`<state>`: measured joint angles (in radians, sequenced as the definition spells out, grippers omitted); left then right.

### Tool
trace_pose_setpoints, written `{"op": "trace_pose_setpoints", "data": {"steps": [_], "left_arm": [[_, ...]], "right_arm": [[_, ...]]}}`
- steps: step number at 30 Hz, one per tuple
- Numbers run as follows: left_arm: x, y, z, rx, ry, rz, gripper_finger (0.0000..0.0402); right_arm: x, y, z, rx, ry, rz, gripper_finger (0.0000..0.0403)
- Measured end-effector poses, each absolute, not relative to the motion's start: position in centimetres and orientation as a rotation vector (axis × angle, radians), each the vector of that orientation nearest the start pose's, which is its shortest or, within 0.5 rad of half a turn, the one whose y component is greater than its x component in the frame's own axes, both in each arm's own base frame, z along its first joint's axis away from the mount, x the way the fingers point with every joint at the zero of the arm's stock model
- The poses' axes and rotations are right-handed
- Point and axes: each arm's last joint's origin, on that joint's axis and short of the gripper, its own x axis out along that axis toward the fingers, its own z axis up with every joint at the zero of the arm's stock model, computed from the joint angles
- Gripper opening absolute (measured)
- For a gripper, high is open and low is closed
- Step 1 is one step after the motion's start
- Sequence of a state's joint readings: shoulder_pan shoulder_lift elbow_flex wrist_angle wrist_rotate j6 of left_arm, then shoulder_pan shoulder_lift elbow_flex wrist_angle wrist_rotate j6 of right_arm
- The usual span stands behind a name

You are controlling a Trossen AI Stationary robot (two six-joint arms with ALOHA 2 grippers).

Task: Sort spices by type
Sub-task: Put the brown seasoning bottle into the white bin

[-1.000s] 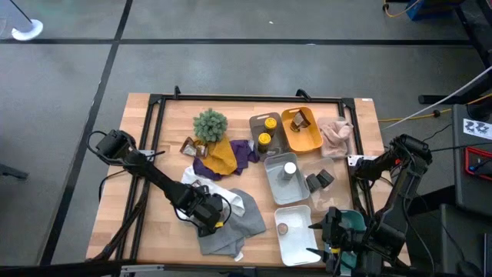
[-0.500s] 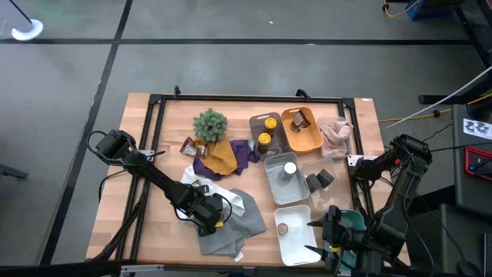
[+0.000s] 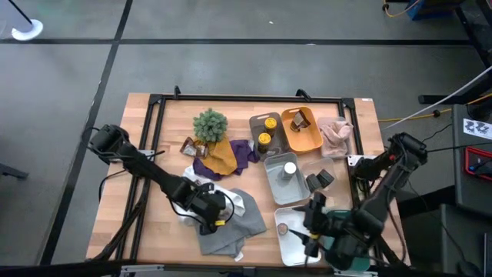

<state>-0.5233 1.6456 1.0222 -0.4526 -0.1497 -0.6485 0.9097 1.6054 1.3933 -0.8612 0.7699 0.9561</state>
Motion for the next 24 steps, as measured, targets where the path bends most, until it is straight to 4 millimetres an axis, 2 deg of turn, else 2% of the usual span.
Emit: {"op": "trace_pose_setpoints", "data": {"steps": [12,17,24], "left_arm": [[31.1,-15.0,21.5,-0.213,0.712,-0.156,0.0174],[32.1,-14.5,22.5,-0.168,0.583,-0.192,0.0175],[32.8,-13.8,23.1,-0.144,0.503,-0.194,0.0178]], "right_arm": [[26.6,21.9,30.9,-0.123,0.610,-0.055,0.0317],[27.8,21.0,31.2,-0.170,0.599,-0.002,0.0317],[28.9,20.1,31.4,-0.217,0.584,0.027,0.0317]]}}
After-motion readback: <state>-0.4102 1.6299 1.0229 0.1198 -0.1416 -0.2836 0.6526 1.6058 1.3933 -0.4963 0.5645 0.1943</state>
